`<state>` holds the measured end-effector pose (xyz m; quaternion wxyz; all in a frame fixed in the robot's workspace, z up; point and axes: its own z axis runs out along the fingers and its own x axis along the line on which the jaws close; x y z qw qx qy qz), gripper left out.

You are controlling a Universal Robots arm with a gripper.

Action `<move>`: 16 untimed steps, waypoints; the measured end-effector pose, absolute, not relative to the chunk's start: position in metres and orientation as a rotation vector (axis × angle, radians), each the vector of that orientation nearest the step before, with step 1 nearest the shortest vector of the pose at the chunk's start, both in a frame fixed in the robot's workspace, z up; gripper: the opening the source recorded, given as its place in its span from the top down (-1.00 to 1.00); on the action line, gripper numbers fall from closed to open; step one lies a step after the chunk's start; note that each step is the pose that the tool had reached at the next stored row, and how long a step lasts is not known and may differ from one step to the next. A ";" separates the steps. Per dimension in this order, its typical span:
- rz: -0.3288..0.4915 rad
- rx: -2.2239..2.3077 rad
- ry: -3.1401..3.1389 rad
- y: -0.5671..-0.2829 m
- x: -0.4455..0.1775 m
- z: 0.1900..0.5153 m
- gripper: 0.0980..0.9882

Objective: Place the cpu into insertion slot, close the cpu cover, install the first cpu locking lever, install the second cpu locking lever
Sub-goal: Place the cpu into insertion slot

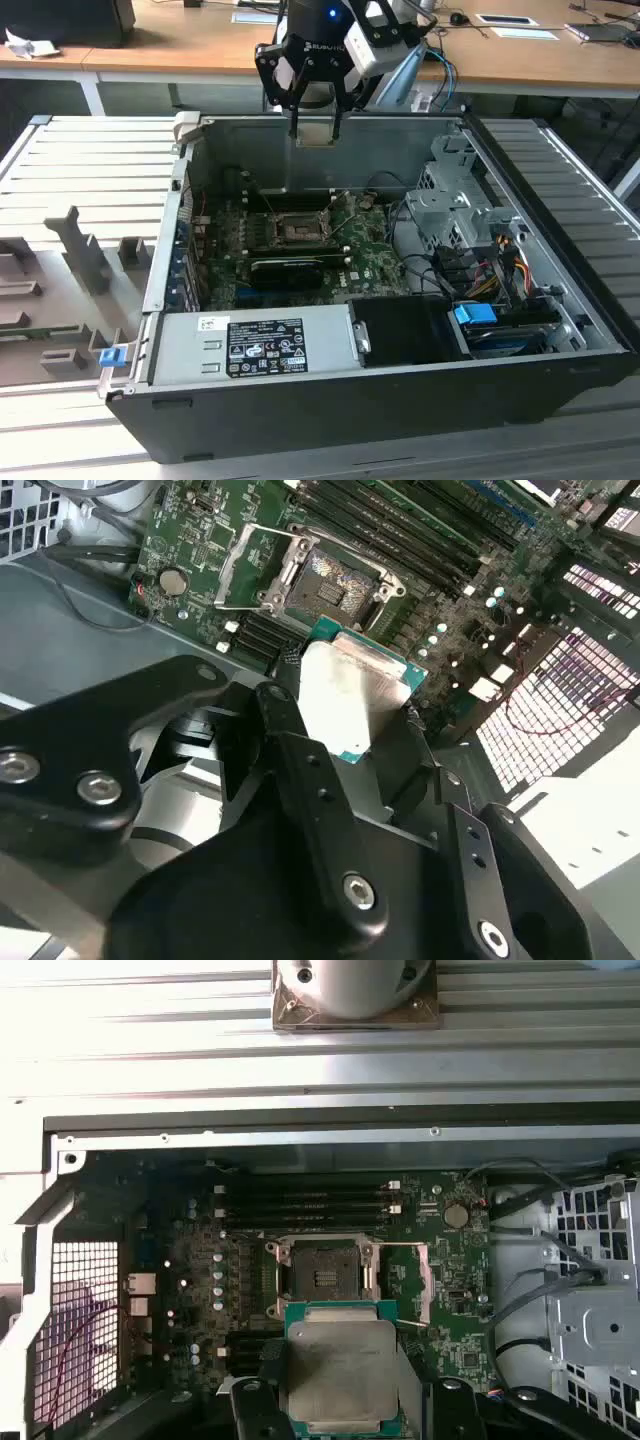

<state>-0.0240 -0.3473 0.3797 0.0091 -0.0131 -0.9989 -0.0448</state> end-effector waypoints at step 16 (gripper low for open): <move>-0.141 -0.174 -3.119 -0.347 -0.024 0.379 0.03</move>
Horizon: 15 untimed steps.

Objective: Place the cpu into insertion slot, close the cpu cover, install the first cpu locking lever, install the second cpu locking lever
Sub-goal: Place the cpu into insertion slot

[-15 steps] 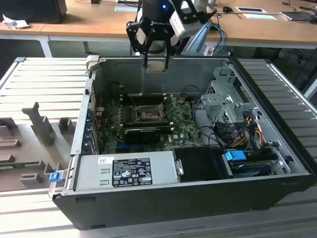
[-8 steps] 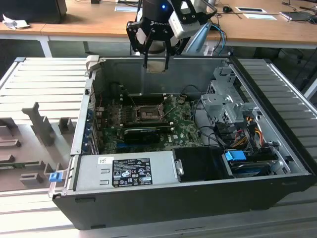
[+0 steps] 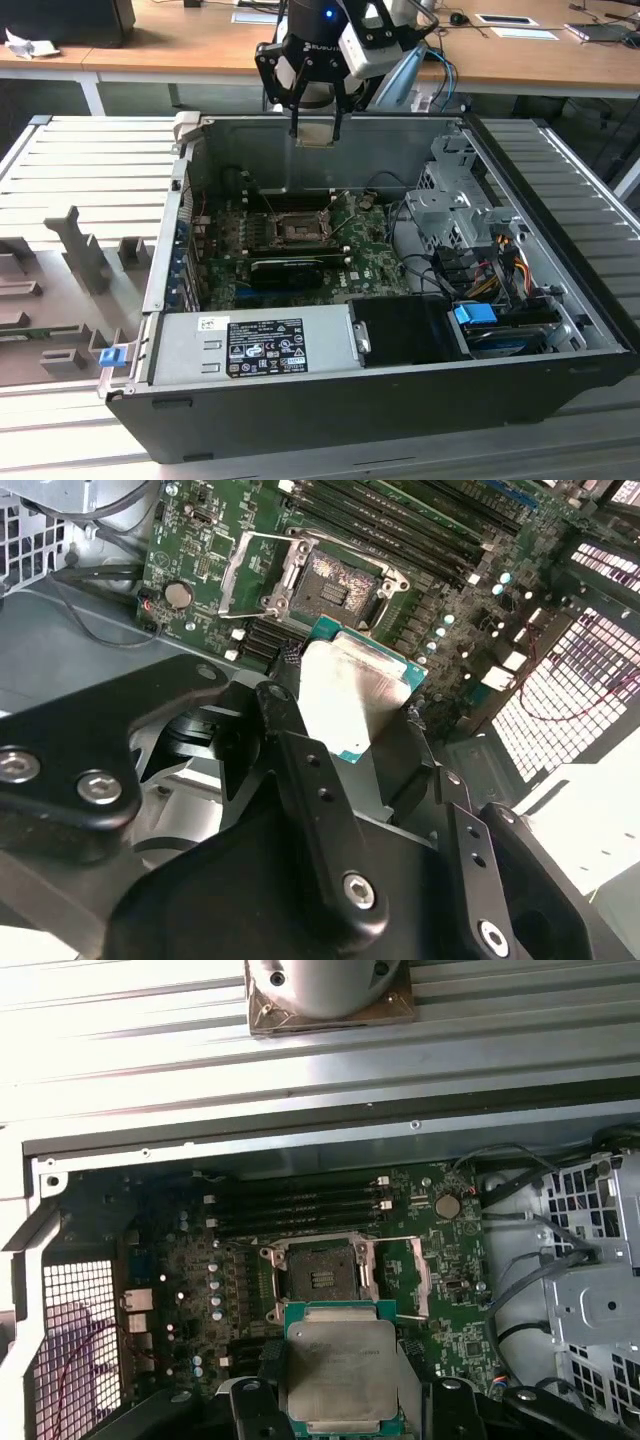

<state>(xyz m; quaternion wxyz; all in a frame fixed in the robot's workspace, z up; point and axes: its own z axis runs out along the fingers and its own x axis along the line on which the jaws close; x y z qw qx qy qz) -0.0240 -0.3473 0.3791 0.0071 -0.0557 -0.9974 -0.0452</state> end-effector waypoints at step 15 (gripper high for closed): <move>-0.142 -0.266 -3.115 -0.347 -0.024 0.379 0.03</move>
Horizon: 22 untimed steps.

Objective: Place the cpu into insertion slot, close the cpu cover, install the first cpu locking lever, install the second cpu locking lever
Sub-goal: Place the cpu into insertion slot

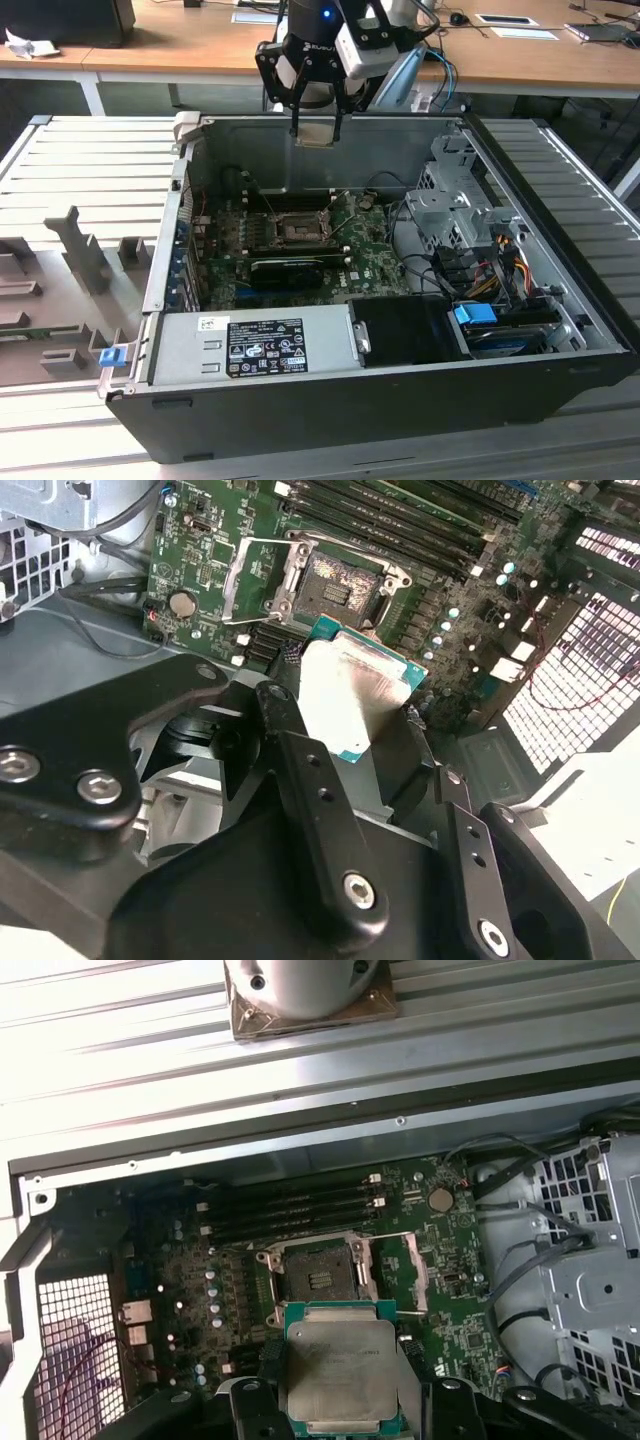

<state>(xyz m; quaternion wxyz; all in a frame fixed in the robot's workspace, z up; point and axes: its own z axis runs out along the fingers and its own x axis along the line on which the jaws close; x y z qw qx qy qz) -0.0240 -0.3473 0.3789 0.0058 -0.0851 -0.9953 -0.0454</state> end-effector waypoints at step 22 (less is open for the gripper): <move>-0.142 -0.573 -3.083 -0.347 -0.024 0.376 0.03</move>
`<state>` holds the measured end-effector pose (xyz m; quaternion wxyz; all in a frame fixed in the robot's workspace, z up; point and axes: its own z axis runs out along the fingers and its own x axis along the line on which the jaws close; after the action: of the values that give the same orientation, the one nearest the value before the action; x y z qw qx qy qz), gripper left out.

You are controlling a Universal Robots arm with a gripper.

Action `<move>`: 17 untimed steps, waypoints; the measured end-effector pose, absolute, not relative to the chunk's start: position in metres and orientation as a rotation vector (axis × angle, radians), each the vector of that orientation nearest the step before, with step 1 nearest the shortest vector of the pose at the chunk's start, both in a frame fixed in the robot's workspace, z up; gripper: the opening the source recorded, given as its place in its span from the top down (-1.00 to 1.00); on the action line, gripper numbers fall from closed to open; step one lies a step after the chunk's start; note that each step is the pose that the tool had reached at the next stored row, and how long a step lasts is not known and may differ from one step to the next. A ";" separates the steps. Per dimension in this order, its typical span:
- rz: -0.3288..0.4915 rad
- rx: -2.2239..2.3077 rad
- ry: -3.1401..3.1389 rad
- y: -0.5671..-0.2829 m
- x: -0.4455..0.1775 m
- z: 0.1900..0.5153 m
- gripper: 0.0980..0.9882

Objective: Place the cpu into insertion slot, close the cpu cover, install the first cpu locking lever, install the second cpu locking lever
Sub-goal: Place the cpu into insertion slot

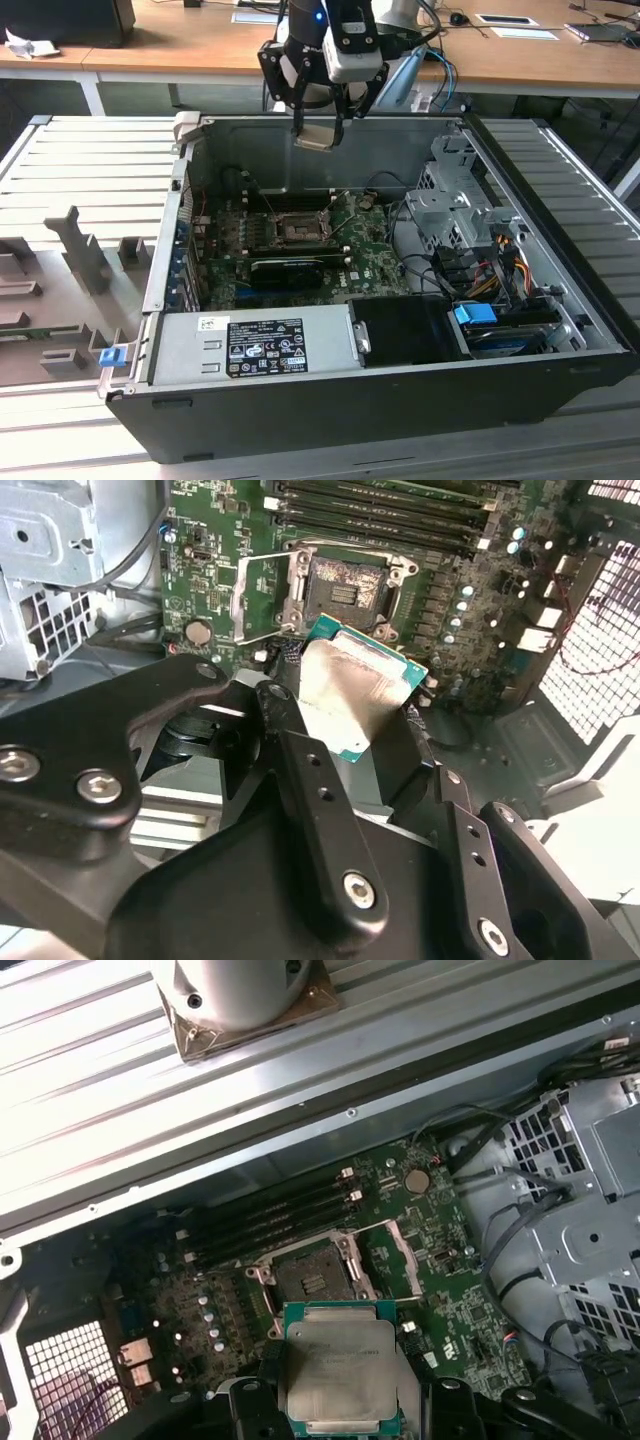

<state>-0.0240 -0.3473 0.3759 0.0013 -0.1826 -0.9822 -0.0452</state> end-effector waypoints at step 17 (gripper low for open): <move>-0.141 -0.826 -3.033 -0.347 -0.024 0.370 0.03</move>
<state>-0.0243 -0.3473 0.3695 -0.0024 -0.2627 -0.9638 -0.0447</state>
